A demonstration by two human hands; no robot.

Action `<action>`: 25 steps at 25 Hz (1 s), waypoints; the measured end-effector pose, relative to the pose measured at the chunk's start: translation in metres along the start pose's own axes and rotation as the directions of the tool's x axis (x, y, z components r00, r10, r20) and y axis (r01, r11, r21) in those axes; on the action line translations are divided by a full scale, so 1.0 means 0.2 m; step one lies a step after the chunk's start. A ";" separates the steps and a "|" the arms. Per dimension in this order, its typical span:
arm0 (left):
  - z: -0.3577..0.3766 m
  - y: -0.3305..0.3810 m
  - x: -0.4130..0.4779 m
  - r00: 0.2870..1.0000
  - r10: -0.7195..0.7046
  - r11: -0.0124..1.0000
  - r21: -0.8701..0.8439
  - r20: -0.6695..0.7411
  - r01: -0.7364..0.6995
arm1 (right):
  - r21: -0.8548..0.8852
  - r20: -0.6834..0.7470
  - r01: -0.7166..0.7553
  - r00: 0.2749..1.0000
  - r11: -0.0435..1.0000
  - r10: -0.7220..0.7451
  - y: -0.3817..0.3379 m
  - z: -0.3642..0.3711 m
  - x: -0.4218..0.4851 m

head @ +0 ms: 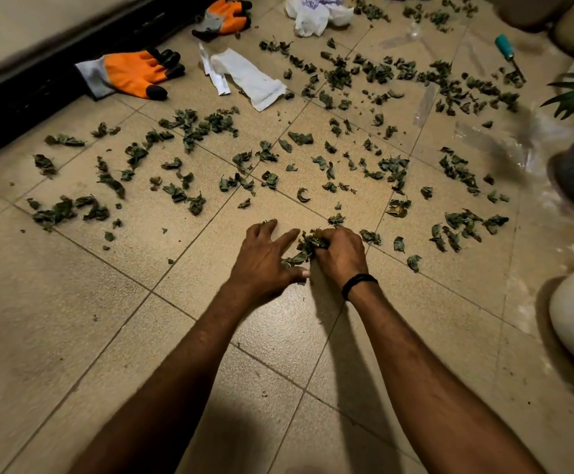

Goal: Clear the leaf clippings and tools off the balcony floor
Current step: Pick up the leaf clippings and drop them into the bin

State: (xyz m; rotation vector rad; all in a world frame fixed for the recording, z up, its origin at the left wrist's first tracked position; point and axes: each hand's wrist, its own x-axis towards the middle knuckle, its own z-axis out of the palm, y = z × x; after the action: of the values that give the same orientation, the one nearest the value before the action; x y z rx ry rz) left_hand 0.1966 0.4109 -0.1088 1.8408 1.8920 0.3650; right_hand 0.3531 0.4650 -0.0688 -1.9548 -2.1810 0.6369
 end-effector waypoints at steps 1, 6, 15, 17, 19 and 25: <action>0.02 0.02 -0.01 0.999 0.024 1.000 -0.004 -0.026 -0.024 | 0.001 0.016 0.011 1.000 1.000 -0.011 0.00 0.00 0.00; 0.08 0.06 0.00 0.989 0.089 0.983 -0.149 -0.114 -0.106 | 0.034 0.092 0.040 0.995 0.999 -0.043 0.00 -0.01 0.00; 0.11 -0.01 -0.04 0.931 0.012 0.964 -0.243 -0.365 -0.107 | 0.217 0.039 -0.089 0.996 0.972 0.082 0.04 -0.05 0.00; 0.08 -0.02 -0.07 0.911 -0.070 0.950 -0.306 -0.406 -0.063 | 0.236 -0.012 -0.114 0.993 0.965 0.121 0.05 -0.08 0.02; 0.06 -0.05 -0.08 0.893 -0.154 0.947 -0.320 -0.423 0.012 | 0.228 -0.068 -0.142 0.985 0.963 0.161 0.07 -0.11 0.04; -0.04 -0.07 -0.09 0.941 -0.218 0.967 -0.191 -0.259 0.171 | 0.088 0.078 -0.126 0.990 0.988 0.119 0.07 -0.07 0.08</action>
State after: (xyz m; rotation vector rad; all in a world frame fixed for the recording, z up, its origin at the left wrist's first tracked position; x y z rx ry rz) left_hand 0.1807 0.3943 -0.1063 1.5404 2.1362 0.7215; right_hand 0.3693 0.4846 -0.0650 -2.0596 -2.0426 0.8246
